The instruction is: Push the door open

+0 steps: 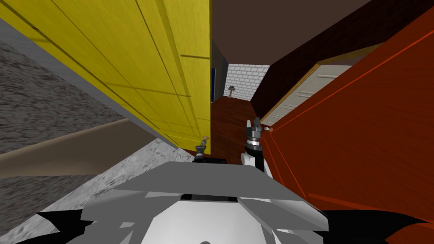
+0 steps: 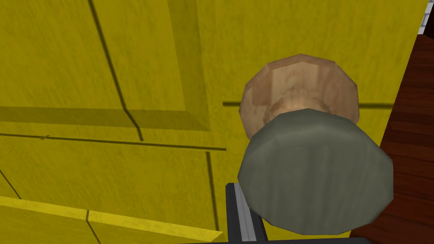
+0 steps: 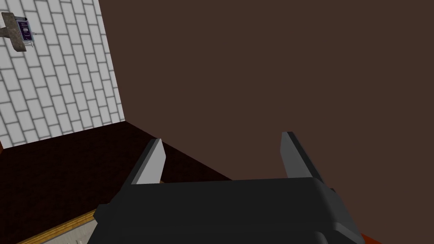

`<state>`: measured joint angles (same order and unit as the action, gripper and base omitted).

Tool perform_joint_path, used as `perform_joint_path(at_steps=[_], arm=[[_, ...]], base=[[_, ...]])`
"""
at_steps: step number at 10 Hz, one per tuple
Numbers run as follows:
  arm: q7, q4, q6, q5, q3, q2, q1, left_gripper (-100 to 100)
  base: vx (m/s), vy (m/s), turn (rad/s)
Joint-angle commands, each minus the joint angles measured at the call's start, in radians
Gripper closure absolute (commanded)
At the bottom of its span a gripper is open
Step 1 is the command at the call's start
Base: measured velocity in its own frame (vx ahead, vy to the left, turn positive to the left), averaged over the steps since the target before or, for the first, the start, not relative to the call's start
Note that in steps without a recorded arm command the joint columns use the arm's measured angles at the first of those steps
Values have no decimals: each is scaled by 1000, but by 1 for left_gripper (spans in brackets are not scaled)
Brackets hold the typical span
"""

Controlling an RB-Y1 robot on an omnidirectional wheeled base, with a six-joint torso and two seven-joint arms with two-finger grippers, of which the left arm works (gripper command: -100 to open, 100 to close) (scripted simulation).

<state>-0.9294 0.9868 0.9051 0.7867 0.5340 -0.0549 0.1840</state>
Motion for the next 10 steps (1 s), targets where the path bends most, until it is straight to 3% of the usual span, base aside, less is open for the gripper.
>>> perform_joint_path(at_steps=[1, 3, 4, 5, 7, 9, 10], arm=[[-34, -13, 31, -12, 30, 18, -31, -100], [-49, -7, 37, -2, 39, 23, -25, -100], [-46, -29, 31, 8, 15, -1, -13, -100], [-24, -22, -6, 15, -4, 1, -21, -100], [-1, -8, -41, 19, -17, 12, -31, -100], [-1, -8, -41, 19, -17, 12, -31, -100], [13, 0, -61, 21, -24, 20, -37, -100]], base=[[-5, 18, -20], [-13, 2, -8], [6, 25, 36], [-5, 42, 119], [-21, 25, 70], [-18, 8, 7], [-15, 6, 39]])
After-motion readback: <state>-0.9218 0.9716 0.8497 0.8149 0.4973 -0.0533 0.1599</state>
